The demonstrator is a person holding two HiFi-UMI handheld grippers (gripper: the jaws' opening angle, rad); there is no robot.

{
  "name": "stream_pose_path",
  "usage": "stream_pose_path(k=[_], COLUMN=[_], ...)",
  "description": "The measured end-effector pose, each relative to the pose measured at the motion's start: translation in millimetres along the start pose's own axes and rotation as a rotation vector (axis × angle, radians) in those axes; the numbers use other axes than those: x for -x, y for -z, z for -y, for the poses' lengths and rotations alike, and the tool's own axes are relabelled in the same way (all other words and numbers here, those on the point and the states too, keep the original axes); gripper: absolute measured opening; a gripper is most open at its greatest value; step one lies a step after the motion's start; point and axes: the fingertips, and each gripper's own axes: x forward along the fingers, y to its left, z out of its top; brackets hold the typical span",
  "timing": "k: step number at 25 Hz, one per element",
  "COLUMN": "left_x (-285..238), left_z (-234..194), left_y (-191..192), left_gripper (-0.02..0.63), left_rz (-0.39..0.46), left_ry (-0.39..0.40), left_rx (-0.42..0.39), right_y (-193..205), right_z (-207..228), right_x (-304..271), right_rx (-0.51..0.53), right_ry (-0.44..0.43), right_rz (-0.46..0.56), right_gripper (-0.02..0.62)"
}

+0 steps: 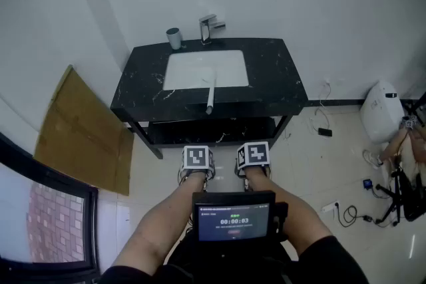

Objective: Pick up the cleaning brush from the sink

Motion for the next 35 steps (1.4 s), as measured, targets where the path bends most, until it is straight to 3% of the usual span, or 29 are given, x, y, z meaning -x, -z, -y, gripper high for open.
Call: stream_pose_path(k=[5, 15, 21, 24, 29, 35], left_x=[5.2, 5.2, 8.2, 16.9, 55.9, 108.9], left_z=[-4.2, -1.7, -8.5, -20.3, -39.2, -82.0], left_y=[-7.1, -6.5, -10.9, -26.7, -84.5, -148.0], left_gripper=[0.006, 0.006, 0.006, 0.006, 0.006, 0.006], left_rz=[0.003, 0.011, 0.017, 0.037, 0.1, 0.183], left_ry=[-0.043, 0.009, 0.007, 0.006, 0.014, 0.04], left_rx=[-0.026, 0.031, 0.015, 0.045, -0.013, 0.024], right_y=[-7.0, -8.3, -6.9, -16.2, -77.9, -182.9], right_z=[3.7, 1.8, -1.1, -9.2, -18.5, -59.8], right_x=[0.5, -1.4, -1.3, 2.5, 25.2, 61.8], right_rx=[0.002, -0.045, -0.035, -0.038, -0.019, 0.001], right_ry=[0.022, 0.01, 0.02, -0.003, -0.02, -0.054], right_rz=[0.017, 0.034, 0.02, 0.023, 0.097, 0.24], right_gripper=[0.0, 0.0, 0.0, 0.0, 0.0, 0.0])
